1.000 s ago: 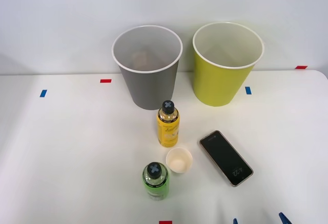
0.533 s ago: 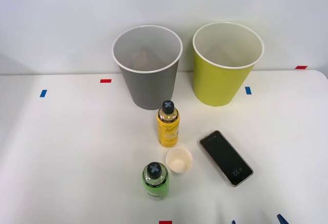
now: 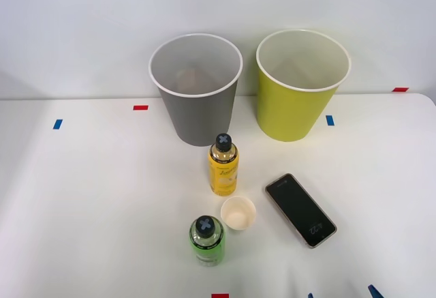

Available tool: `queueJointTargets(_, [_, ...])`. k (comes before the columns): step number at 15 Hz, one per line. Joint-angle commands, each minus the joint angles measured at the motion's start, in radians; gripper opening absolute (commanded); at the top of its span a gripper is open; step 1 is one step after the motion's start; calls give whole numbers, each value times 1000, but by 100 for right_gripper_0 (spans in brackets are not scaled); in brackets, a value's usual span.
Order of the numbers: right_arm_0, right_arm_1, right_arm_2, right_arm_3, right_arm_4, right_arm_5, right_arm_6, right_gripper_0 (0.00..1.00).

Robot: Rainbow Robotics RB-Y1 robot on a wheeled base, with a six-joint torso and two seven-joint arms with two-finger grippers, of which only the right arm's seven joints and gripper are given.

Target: Put cans in the gray bin, plastic bottles in the light green bin

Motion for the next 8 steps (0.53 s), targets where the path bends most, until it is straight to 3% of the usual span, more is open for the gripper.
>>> queueJointTargets(1, [0,0,0,0,0,0,0,100])
queueJointTargets(8, [0,0,0,0,0,0,0,100])
